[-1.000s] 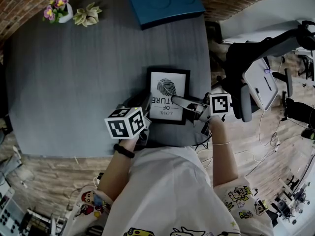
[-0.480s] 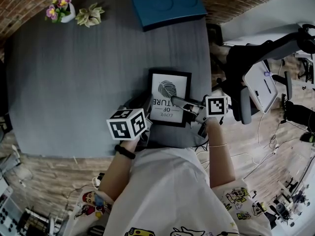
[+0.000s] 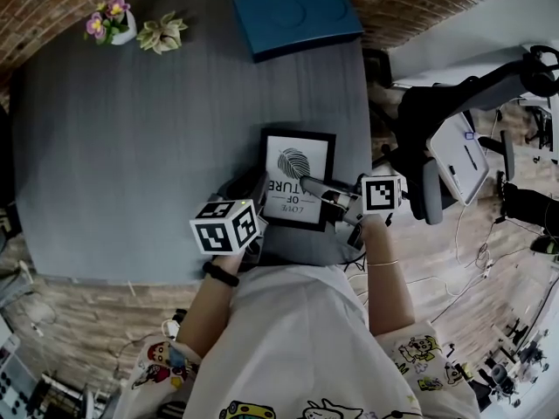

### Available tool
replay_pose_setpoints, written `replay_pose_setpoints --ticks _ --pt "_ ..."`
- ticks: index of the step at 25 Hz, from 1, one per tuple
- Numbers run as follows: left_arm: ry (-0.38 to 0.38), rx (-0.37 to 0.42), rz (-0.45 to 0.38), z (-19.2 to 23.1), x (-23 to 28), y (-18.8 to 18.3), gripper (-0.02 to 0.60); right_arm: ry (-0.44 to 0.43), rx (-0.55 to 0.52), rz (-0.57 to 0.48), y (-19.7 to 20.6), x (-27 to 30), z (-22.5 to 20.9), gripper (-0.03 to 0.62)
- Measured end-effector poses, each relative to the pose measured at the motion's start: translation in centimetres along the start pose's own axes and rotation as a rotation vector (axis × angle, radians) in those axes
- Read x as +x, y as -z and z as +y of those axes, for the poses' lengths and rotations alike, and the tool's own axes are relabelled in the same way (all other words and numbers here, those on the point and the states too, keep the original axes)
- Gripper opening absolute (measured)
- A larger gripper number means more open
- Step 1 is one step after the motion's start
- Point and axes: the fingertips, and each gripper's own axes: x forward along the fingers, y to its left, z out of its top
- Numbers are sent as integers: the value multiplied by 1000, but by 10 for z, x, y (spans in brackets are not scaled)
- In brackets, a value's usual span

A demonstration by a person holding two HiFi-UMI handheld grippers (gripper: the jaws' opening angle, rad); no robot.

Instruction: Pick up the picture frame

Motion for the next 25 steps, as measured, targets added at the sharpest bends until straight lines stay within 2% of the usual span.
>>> replay_pose_setpoints --ticks 17,22,25 --pt "-15 77 -185 -8 -50 -43 92 34 -135 -16 -7 -10 35 12" --pt "3 99 -244 -19 -68 -54 91 35 -234 -35 -9 -15 54 12" --pt "9 120 -280 -24 -80 -61 89 65 -315 -50 -12 -21 60 12"
